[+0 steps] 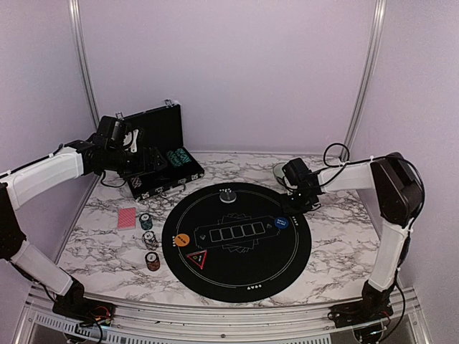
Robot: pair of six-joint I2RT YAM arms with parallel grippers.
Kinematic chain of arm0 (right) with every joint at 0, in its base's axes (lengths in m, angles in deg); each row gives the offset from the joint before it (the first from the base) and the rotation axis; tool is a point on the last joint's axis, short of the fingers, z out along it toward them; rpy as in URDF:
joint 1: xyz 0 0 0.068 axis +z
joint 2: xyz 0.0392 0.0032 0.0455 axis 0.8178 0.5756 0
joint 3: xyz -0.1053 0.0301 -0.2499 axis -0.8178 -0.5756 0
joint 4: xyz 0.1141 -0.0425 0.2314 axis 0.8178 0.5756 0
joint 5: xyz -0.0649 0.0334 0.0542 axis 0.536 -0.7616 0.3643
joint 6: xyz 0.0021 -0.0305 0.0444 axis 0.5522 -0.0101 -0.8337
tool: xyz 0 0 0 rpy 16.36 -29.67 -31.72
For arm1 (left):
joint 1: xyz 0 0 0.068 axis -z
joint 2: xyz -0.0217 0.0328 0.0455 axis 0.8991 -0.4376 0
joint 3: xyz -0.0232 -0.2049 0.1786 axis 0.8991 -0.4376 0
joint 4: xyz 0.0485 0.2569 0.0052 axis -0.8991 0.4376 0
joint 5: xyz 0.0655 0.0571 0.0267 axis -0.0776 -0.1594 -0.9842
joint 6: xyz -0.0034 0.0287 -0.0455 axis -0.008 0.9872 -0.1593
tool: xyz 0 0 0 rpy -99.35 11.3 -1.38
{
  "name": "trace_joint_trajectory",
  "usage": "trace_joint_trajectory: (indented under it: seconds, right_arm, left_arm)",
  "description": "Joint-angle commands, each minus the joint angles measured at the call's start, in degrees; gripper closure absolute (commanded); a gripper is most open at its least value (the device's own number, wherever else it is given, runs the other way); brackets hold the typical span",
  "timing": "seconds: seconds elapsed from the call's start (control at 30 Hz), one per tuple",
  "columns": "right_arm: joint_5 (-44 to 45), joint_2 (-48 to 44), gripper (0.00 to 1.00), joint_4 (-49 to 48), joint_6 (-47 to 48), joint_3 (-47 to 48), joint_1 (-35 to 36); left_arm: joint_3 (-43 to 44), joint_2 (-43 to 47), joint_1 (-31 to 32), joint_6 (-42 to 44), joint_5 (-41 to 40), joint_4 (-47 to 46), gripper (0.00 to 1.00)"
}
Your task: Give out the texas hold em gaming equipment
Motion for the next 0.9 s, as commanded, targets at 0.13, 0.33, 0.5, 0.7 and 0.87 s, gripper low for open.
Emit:
trace_joint_trajectory:
  seconds: [0.13, 0.33, 0.5, 0.7, 0.87]
  right_arm:
    - [3.71, 1.71, 0.61, 8.77, 0.97, -2.38, -2.17]
    - [2.87, 2.05, 0.59, 9.08, 1.04, -1.60, -2.20]
    - [2.34, 2.38, 0.55, 9.13, 1.13, -1.05, -2.12]
    - [1.84, 2.78, 0.51, 9.04, 1.05, -0.70, -2.07]
    - [1.30, 2.84, 0.48, 9.08, 0.97, -0.04, -1.79]
  left_arm:
    - [1.58, -0.77, -0.27, 0.42, 0.74, 0.23, 0.03]
    - [1.51, -0.78, -0.26, 0.39, 0.65, 0.28, 0.03]
    - [1.41, -0.73, -0.32, 0.56, 0.58, 0.26, 0.03]
    - [1.26, -0.43, -0.29, 0.99, 0.41, 0.29, 0.03]
    - [1.15, -0.42, -0.30, 1.09, 0.41, 0.31, 0.03]
